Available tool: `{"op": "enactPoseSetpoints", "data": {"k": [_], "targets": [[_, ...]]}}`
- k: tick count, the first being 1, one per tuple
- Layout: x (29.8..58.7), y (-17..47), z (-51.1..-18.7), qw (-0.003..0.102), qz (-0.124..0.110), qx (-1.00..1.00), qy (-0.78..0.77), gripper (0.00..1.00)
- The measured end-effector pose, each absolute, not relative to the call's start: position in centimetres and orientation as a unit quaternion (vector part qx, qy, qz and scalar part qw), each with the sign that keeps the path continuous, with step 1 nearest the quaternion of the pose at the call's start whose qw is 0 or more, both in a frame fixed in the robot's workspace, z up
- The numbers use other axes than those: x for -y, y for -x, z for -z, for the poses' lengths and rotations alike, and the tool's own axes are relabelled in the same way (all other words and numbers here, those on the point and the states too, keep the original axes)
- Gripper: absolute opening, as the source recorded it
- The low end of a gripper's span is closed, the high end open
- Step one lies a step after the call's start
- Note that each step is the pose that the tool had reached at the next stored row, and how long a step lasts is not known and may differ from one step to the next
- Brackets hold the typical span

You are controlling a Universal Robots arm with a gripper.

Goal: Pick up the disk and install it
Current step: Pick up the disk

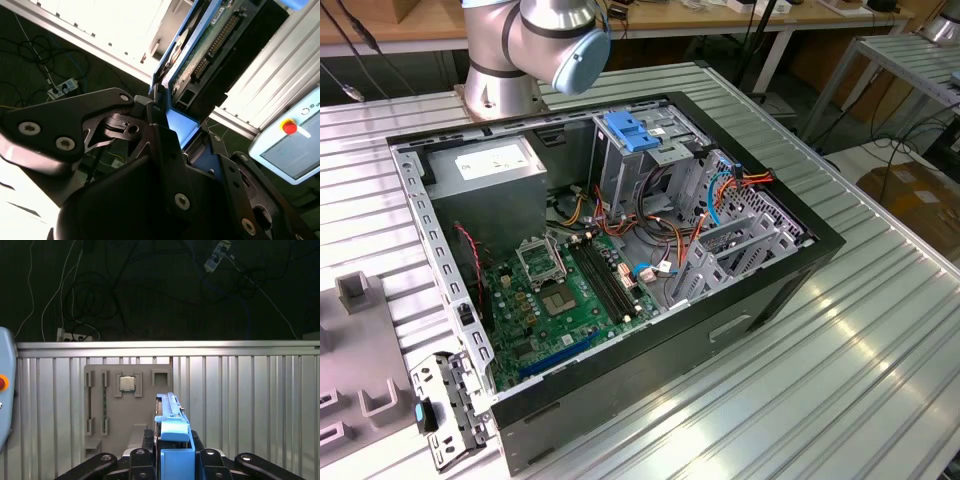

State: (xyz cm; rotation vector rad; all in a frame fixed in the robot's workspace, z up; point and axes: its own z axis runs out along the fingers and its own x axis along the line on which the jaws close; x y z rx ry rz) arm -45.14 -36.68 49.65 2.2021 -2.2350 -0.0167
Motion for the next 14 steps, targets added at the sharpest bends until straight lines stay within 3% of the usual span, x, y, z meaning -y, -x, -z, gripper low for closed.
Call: {"op": "enactPoseSetpoints", "data": {"k": [14], "targets": [[36.7, 43.8, -49.6, 0.002, 0.005, 0.712, -0.702, 0.37]]}}
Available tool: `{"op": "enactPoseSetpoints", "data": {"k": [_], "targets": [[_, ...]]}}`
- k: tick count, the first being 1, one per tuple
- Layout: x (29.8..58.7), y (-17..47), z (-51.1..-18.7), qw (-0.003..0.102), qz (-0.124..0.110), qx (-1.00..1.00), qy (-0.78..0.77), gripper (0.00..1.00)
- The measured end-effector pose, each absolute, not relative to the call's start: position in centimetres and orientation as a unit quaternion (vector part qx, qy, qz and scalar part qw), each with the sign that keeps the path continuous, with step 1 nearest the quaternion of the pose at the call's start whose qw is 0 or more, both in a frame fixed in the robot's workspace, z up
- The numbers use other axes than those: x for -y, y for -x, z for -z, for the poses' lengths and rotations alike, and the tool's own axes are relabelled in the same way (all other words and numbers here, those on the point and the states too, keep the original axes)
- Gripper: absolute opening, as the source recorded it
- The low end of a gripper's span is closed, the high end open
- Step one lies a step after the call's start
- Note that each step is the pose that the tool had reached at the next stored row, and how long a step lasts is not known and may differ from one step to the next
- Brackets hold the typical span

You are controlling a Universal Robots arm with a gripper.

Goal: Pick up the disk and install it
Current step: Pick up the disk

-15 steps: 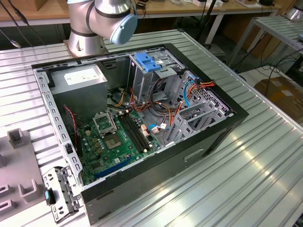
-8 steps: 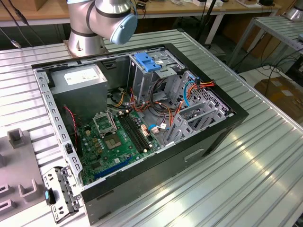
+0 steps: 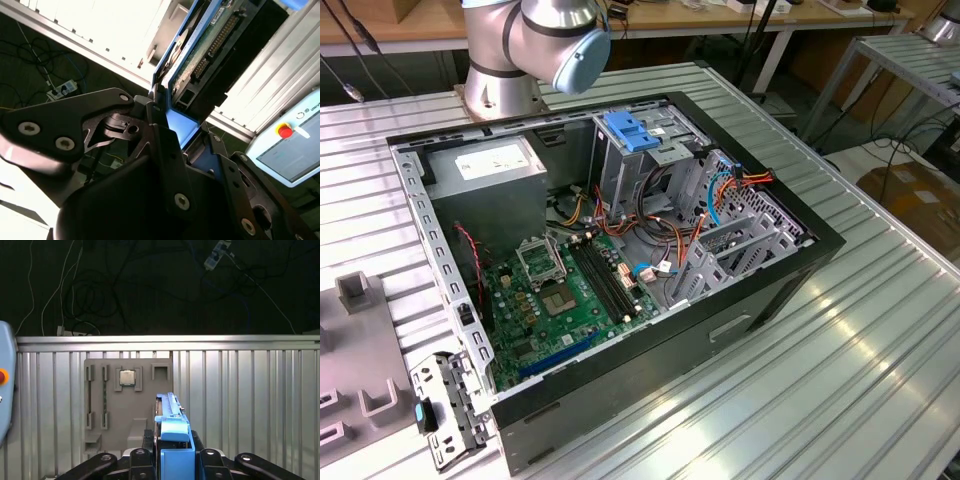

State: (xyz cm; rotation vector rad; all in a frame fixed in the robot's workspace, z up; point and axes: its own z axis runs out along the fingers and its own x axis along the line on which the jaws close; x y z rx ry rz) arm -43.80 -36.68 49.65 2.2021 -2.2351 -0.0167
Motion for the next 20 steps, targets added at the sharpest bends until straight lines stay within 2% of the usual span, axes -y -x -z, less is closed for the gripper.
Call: {"op": "enactPoseSetpoints", "data": {"k": [20], "targets": [[36.7, 40.9, -49.7, 0.002, 0.005, 0.712, -0.702, 0.37]]}}
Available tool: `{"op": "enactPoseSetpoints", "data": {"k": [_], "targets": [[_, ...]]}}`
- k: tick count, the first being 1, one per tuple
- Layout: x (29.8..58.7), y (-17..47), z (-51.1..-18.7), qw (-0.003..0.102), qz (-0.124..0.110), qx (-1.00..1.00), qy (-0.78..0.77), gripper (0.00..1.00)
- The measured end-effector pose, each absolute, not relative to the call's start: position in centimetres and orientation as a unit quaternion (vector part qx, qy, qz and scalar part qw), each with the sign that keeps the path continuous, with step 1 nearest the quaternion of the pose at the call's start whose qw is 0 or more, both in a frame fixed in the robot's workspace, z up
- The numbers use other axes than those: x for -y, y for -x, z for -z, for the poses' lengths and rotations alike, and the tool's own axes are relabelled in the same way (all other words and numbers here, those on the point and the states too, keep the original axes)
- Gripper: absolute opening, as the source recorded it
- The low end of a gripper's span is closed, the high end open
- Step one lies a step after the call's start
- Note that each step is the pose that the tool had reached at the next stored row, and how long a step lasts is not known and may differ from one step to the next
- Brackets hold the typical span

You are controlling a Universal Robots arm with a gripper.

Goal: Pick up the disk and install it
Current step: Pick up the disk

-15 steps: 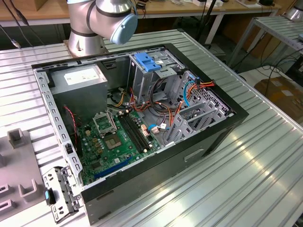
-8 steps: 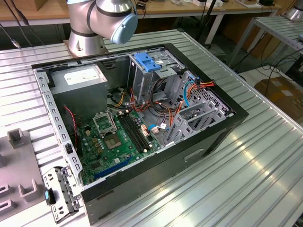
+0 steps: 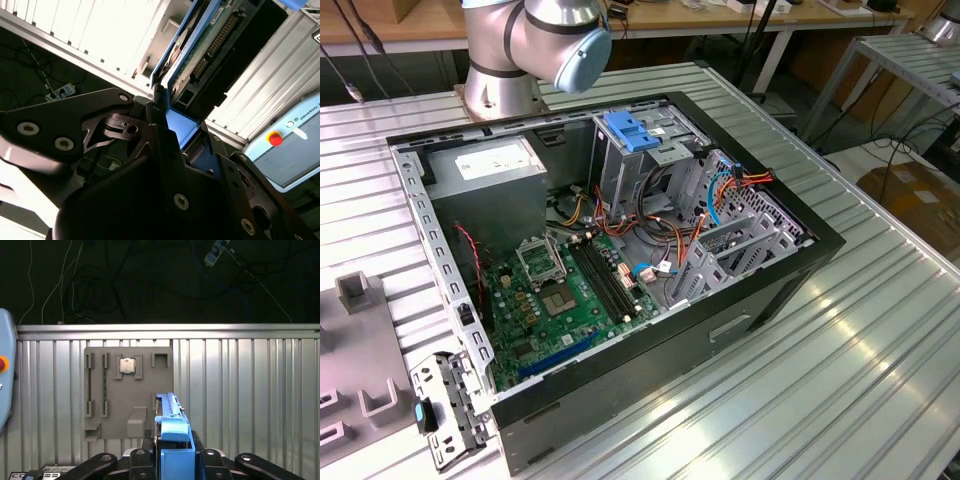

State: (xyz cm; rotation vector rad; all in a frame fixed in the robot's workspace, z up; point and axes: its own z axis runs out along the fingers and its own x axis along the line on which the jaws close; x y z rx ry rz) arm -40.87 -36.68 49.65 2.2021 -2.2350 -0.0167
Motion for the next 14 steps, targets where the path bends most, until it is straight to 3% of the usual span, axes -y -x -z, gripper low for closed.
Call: {"op": "enactPoseSetpoints", "data": {"k": [14], "targets": [[36.7, 38.8, -49.7, 0.002, 0.005, 0.712, -0.702, 0.37]]}}
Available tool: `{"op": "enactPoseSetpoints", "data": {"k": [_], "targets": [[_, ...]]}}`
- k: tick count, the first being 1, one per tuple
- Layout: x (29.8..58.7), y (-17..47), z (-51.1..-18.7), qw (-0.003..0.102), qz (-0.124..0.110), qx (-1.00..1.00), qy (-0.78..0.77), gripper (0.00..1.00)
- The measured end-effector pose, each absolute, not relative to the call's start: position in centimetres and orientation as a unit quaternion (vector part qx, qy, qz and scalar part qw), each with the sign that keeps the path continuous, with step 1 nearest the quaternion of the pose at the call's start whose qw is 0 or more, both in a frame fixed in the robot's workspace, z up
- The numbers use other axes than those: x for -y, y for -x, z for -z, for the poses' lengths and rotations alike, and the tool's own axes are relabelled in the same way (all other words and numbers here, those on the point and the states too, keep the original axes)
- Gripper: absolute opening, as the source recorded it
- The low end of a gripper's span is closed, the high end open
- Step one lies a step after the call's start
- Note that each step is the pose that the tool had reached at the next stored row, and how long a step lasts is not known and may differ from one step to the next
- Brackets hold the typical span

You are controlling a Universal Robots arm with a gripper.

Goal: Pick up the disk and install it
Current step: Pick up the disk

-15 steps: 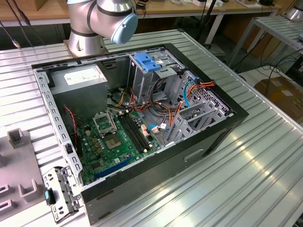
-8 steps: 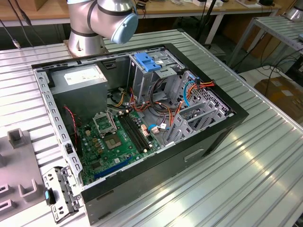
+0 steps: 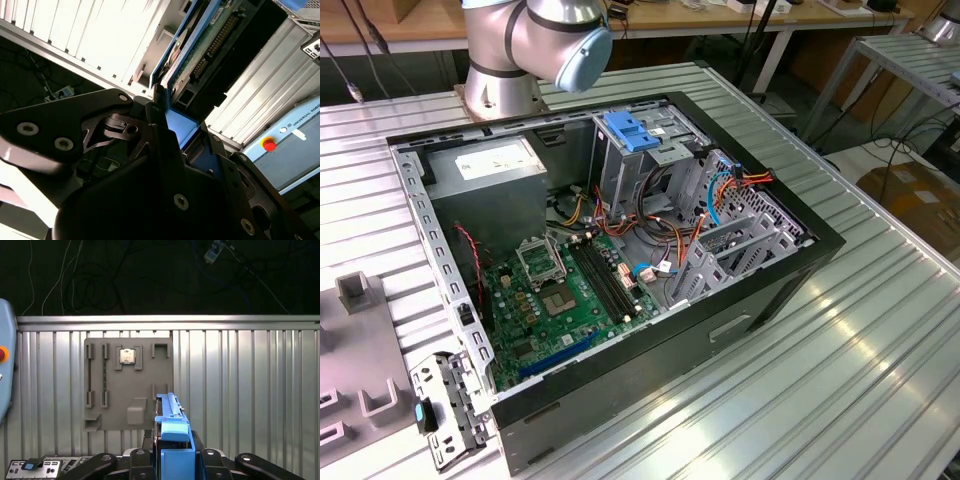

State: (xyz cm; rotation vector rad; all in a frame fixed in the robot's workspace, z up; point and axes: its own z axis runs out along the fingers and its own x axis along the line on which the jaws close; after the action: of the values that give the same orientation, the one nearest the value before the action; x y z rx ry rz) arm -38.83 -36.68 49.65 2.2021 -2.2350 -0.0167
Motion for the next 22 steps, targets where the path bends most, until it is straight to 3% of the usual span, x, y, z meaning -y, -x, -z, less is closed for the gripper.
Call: {"op": "enactPoseSetpoints", "data": {"k": [22], "targets": [[36.7, 34.6, -49.6, 0.002, 0.005, 0.712, -0.702, 0.37]]}}
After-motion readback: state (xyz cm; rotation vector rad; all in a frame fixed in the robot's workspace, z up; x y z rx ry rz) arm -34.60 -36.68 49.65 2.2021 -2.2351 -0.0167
